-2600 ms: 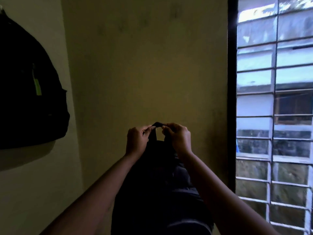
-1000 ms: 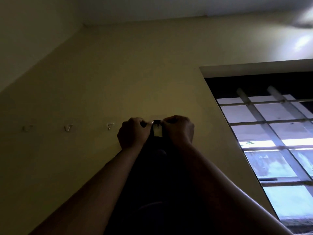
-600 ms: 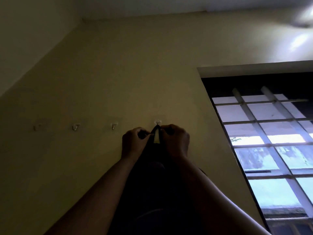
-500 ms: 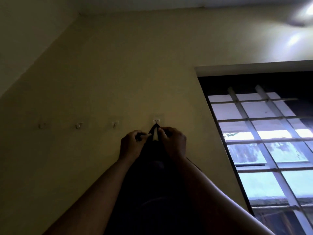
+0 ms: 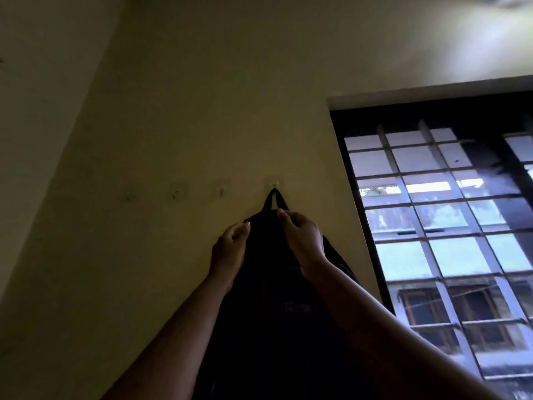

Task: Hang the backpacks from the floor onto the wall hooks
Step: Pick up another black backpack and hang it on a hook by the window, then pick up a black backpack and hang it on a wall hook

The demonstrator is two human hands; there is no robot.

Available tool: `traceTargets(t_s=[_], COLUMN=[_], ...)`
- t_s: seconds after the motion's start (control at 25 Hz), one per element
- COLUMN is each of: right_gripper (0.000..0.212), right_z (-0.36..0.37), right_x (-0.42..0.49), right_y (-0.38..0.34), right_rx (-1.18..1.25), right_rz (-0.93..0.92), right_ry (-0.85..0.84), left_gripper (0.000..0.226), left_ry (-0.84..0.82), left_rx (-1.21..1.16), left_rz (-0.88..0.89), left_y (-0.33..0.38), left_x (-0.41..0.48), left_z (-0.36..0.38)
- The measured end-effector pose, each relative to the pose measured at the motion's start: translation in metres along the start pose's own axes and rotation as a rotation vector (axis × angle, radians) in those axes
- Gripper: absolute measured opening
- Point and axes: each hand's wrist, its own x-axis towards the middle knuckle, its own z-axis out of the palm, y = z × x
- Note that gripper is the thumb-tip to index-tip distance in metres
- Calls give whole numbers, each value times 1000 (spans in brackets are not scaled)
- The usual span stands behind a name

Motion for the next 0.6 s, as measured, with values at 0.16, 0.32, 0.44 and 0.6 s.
traceTargets(t_s=[0.16,0.32,0.44,0.6], right_gripper=[45,55,58,59], right_z=[-20,-36,-50,-56], right_x=[-65,-153,-222,-321], right_y=[-25,-29,-30,-39], right_rx=[136,246,355,359], right_rz=[221,445,567,729], right_ry=[-118,-307,-369,-434], left_gripper=[50,54,56,56], left_ry=[2,39,87,122], left_rx=[-46,-45,-43,-20], left_rz=[-109,-234,-363,-546], left_y=[7,7,6,14], left_x=[-69,-147,-216,-322], left_z=[-32,-66,-97,-142])
